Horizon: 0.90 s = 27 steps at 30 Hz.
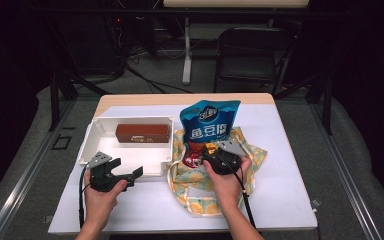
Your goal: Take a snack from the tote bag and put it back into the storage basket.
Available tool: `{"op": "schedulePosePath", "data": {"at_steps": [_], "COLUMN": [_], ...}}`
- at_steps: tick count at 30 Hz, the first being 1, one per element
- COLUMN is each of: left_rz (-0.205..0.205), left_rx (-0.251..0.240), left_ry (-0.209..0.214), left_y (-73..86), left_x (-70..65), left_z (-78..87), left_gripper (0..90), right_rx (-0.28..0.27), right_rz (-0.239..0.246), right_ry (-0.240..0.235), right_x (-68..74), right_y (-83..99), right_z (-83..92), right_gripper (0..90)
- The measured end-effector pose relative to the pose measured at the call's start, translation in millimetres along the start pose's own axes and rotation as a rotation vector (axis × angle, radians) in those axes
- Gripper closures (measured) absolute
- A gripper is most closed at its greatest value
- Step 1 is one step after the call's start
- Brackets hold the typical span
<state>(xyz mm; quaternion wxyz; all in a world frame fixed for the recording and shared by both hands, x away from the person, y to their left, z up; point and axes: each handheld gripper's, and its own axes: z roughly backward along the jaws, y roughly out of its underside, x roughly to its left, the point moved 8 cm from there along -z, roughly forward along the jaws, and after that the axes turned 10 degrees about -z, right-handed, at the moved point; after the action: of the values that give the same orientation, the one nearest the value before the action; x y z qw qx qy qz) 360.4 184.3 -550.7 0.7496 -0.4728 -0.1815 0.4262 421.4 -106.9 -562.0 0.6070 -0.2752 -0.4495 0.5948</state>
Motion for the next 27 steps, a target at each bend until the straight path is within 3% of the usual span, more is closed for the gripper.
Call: {"op": "schedulePosePath", "data": {"at_steps": [3,6,12,19,27], "left_rz": [-0.002,-0.004,-0.009,-0.079,-0.178], "left_rx": [-0.004,-0.011,-0.021,-0.054,-0.067], "left_ry": [0.000,-0.001,0.020,0.063,0.132], "left_y": [-0.8,-2.1,-4.8,-15.3,-23.8], "left_x": [-0.2,-0.3,-6.9,-30.7,-61.7], "left_z": [0.6,-0.1,-3.9,-11.5,-25.4], "left_gripper": [2.2,2.5,4.2,8.4,11.5], "right_rx": [0.021,0.029,0.007,0.000,-0.010], "right_rz": [-0.009,-0.011,-0.010,-0.001,0.005], "right_ry": [-0.021,-0.009,-0.057,-0.118,-0.168], "right_x": [-3.2,-8.0,-10.3,-2.5,7.4], "right_y": [-1.5,-3.3,-20.3,-46.8,-59.9], "right_z": [1.8,3.9,18.0,37.5,51.7], "right_gripper": [28.5,28.6,28.7,28.7,28.7]}}
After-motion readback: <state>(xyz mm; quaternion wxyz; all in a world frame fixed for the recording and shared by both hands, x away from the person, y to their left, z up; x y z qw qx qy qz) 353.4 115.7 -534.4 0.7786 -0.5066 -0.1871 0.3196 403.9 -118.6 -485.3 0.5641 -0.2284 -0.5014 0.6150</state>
